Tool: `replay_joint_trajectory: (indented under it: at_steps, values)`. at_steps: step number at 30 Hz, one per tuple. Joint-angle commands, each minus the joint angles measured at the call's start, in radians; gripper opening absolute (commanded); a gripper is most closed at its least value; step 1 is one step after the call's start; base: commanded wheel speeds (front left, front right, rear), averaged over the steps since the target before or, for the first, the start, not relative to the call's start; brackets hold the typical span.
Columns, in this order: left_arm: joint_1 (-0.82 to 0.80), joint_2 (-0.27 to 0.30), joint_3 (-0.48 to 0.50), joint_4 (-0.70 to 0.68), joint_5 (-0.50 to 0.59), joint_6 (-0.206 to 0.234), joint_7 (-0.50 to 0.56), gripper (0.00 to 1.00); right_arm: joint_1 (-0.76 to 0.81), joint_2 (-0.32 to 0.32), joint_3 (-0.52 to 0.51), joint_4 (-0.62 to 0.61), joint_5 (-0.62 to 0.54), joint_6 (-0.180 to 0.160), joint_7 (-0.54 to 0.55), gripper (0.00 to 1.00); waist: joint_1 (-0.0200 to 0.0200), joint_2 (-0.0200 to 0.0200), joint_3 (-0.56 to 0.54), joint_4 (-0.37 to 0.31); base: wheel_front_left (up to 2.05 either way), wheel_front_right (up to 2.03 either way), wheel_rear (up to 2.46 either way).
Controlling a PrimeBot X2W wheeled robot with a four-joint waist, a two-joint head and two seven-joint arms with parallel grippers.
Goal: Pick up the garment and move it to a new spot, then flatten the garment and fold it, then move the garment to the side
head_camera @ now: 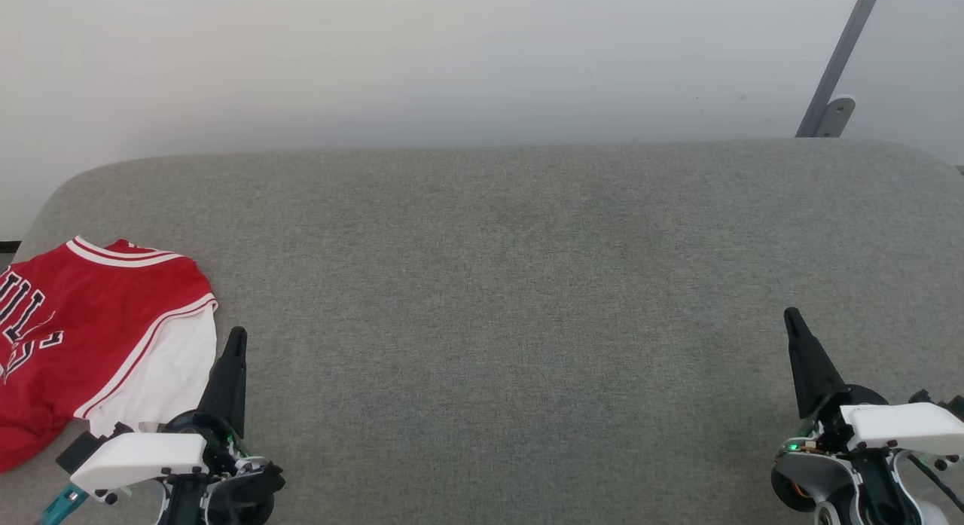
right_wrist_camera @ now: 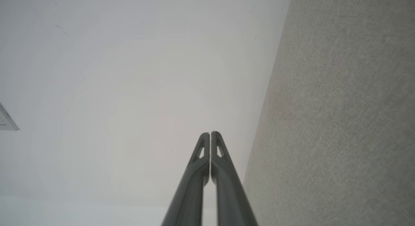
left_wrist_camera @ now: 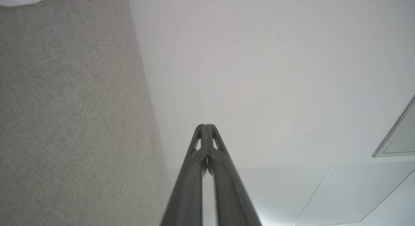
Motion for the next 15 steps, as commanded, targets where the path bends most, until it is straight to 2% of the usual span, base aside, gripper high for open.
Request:
replay_joint_trajectory:
  at_steps: [1,12,13,15]
  values:
    - [-0.013,0.001,0.001,0.0,0.003,-0.006,0.0,0.0,-0.005,0.001,0.0,0.002,0.004,0.0,0.0,0.0,0.0,-0.0001,0.0,0.0,0.0,0.0,0.0]
    - [-0.013,0.001,0.001,0.0,0.003,-0.006,0.0,0.0,-0.005,0.001,0.0,0.002,0.004,0.0,0.0,0.0,0.0,-0.0001,0.0,0.0,0.0,0.0,0.0]
    - [0.0,0.0,0.0,0.0,0.0,0.0,0.0,1.0,0.0,0.0,0.0,0.0,0.0,0.0,0.0,1.0,0.0,-0.0001,0.0,0.0,0.0,0.0,0.0]
    - [0.009,-0.003,-0.001,0.012,0.0,0.001,0.0,1.0,0.008,0.001,0.001,0.012,0.0,0.0,0.0,1.0,0.0,-0.0001,0.0,0.0,0.0,0.0,0.0]
